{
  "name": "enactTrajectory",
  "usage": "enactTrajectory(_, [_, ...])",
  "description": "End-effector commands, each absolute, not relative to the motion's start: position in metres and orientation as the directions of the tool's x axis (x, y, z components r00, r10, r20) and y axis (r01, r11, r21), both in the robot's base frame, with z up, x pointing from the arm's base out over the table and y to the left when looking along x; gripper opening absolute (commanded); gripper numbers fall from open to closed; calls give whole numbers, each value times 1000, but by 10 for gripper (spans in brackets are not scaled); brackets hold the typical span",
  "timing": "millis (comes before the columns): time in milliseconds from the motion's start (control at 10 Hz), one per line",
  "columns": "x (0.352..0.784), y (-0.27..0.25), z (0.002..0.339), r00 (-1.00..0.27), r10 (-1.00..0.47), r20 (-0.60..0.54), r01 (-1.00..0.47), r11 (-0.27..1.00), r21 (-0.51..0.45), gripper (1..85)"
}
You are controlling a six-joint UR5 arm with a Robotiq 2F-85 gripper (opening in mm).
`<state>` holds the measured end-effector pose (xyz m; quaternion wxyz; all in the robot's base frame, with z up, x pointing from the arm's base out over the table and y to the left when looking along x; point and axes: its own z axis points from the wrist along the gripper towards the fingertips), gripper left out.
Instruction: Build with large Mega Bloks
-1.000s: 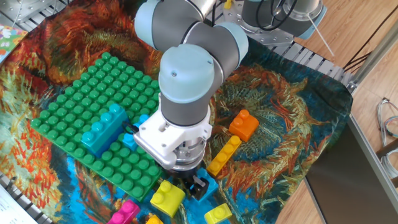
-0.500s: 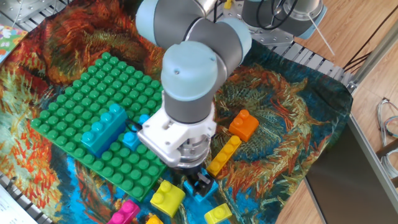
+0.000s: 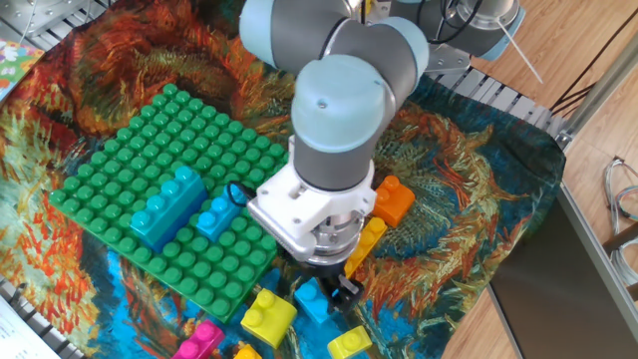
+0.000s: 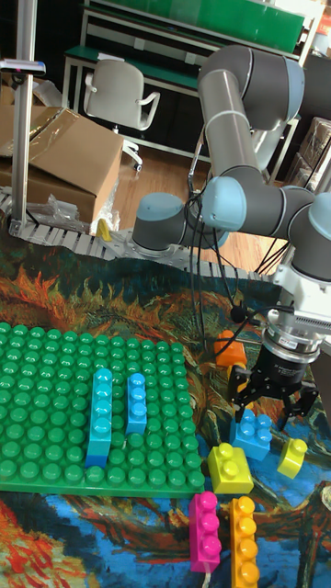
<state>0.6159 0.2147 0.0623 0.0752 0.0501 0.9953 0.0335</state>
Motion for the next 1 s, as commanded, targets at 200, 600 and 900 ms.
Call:
enactTrajectory(200, [614, 212, 49, -986, 88, -139, 80, 995, 62, 707])
enactTrajectory(600, [621, 221, 38, -976, 164, -144, 152, 984, 93, 720])
enactTrajectory(900, [621, 219, 32, -970, 186, -156, 174, 981, 88, 713])
